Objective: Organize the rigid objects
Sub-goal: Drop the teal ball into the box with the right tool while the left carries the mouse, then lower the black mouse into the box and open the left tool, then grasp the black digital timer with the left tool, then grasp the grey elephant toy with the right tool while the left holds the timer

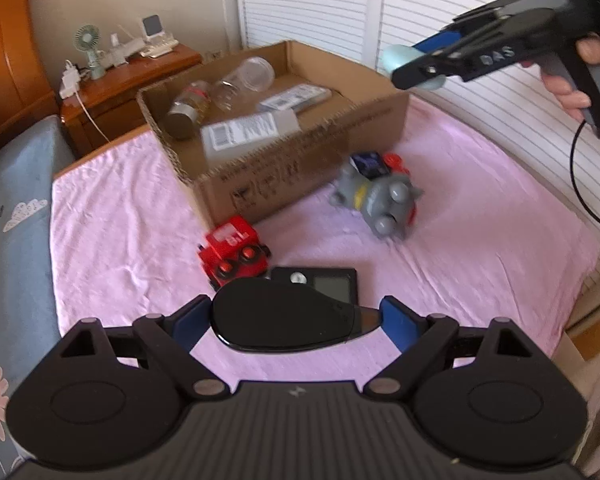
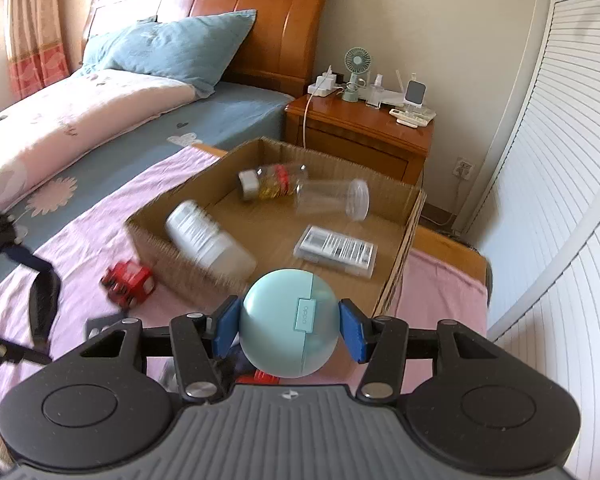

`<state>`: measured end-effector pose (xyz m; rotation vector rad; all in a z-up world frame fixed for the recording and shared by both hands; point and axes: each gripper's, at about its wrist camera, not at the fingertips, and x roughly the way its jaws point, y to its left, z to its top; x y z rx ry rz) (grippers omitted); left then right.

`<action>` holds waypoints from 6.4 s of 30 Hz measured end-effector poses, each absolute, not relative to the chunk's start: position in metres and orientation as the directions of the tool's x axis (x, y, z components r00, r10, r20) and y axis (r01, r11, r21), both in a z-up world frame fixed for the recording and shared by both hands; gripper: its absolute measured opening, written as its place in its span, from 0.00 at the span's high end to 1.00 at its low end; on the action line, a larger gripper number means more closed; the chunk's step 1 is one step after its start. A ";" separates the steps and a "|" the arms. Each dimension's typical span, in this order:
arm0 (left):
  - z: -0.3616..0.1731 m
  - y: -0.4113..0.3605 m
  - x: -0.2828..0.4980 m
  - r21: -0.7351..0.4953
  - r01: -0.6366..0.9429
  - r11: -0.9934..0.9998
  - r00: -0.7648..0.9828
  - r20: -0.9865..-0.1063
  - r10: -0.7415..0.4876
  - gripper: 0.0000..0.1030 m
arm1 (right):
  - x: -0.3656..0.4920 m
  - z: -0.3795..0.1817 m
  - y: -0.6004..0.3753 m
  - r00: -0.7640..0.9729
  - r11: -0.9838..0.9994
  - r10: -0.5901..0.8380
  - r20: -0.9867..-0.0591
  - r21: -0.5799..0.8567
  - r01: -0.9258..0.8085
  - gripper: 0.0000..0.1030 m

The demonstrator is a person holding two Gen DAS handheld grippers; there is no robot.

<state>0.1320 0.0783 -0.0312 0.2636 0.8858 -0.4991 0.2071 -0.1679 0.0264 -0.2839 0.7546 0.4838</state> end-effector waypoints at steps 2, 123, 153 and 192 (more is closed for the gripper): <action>-0.028 0.081 0.136 0.017 0.507 0.861 0.540 -0.785 -0.303 0.13 | 0.223 0.026 -0.164 0.631 0.862 0.305 -0.713 -0.075 -0.502 0.43; -0.088 0.031 0.133 -0.033 0.321 0.947 0.591 -0.774 -0.227 0.32 | 0.126 -0.037 -0.191 0.556 0.988 0.151 -0.817 0.104 -0.116 0.00; -0.093 0.081 0.111 -0.031 0.077 0.997 0.630 -0.774 -0.072 0.13 | 0.210 -0.055 -0.106 0.610 0.995 0.085 -0.787 0.040 -0.087 0.00; -0.095 0.081 0.107 -0.026 0.083 0.996 0.640 -0.765 -0.074 0.08 | 0.108 -0.089 -0.133 0.516 0.904 0.230 -0.825 -0.015 -0.427 0.00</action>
